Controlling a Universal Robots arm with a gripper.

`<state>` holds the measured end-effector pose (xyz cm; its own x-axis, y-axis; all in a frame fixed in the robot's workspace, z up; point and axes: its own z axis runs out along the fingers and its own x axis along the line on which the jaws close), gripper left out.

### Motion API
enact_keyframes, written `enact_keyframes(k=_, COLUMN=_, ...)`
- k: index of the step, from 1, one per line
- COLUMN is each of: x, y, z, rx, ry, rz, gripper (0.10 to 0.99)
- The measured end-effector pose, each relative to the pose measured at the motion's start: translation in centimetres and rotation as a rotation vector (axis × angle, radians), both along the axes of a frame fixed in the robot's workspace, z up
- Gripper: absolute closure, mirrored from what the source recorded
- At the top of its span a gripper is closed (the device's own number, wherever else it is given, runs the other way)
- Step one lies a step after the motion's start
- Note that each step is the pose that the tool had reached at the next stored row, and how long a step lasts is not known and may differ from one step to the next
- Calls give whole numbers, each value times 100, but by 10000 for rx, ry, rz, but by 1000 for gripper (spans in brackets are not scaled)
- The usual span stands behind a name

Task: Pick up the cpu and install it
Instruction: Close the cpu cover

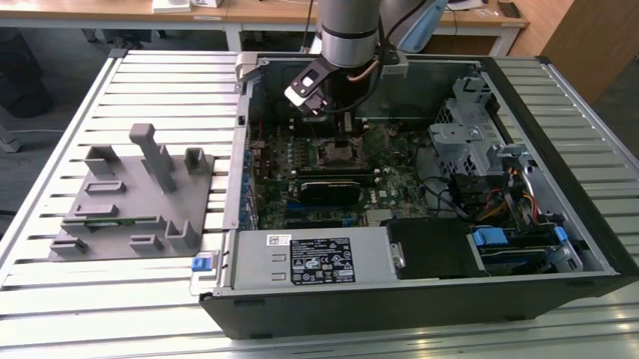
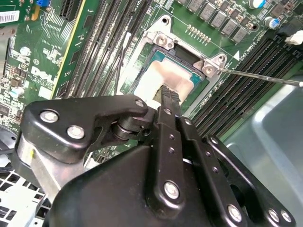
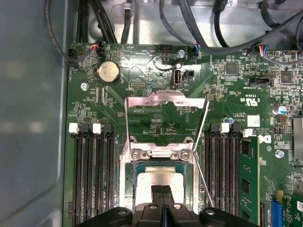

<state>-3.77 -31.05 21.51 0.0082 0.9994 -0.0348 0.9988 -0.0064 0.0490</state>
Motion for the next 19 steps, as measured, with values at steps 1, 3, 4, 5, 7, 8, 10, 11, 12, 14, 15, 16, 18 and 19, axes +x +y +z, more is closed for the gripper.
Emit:
enact_keyframes(k=1, x=0, y=0, z=7, rx=0, ry=0, rz=0, gripper=965)
enact_keyframes(k=3, x=0, y=0, z=22, rx=1, ry=0, rz=0, gripper=965)
enact_keyframes(k=4, x=0, y=0, z=31, rx=1, ry=-1, rz=0, gripper=965)
enact_keyframes(k=5, x=0, y=0, z=39, rx=0, ry=-1, rz=0, gripper=965)
enact_keyframes(k=7, x=0, y=0, z=58, rx=1, ry=0, rz=1, gripper=965)
enact_keyframes(k=8, x=0, y=0, z=66, rx=1, ry=0, rz=0, gripper=965)
enact_keyframes(k=10, x=0, y=0, z=84, rx=1, ry=-1, rz=0, gripper=965)
enact_keyframes(k=11, x=1, y=0, z=96, rx=1, ry=1, rz=1, gripper=965)
enact_keyframes(k=12, x=1, y=0, z=108, rx=1, ry=4, rz=0, gripper=965)
enact_keyframes(k=14, x=1, y=0, z=146, rx=0, ry=7, rz=-1, gripper=965)
enact_keyframes(k=15, x=1, y=0, z=169, rx=1, ry=7, rz=-1, gripper=965)
enact_keyframes(k=16, x=1, y=0, z=198, rx=1, ry=7, rz=0, gripper=965)
enact_keyframes(k=18, x=1, y=0, z=279, rx=1, ry=7, rz=0, gripper=965)
enact_keyframes(k=19, x=1, y=0, z=319, rx=1, ry=7, rz=0, gripper=965)
